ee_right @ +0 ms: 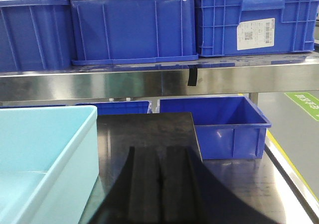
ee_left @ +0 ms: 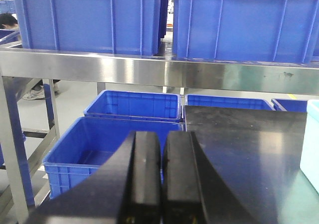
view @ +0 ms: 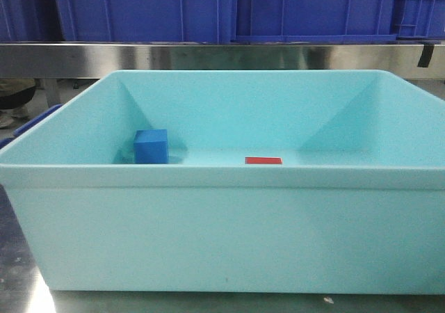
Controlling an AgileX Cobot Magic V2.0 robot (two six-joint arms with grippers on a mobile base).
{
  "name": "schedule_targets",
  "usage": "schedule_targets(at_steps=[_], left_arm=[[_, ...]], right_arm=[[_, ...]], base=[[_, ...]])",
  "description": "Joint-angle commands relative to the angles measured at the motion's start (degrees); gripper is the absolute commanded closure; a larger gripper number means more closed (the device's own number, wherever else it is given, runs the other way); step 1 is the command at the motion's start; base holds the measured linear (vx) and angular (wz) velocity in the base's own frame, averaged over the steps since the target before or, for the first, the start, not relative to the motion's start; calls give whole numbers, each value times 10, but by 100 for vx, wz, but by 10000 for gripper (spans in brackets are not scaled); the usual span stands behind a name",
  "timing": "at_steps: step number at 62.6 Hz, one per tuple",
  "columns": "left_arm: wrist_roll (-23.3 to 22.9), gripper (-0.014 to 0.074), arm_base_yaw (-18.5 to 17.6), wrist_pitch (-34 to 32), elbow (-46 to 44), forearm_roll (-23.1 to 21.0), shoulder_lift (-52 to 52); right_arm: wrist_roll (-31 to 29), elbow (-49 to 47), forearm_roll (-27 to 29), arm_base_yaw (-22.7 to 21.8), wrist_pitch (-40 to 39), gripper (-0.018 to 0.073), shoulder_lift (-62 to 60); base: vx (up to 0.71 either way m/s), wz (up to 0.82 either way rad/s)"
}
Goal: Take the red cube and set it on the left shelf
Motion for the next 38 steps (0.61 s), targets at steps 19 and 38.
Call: schedule_targets(at_steps=[19,38], left_arm=[[-4,495,1,-46,14,-4,-7],[-4,495,1,-46,14,-4,-7]], right_arm=[[-1,-14,-8,-4,-50,504,-10],[-1,-14,-8,-4,-50,504,-10]], base=[[0,0],[0,0]])
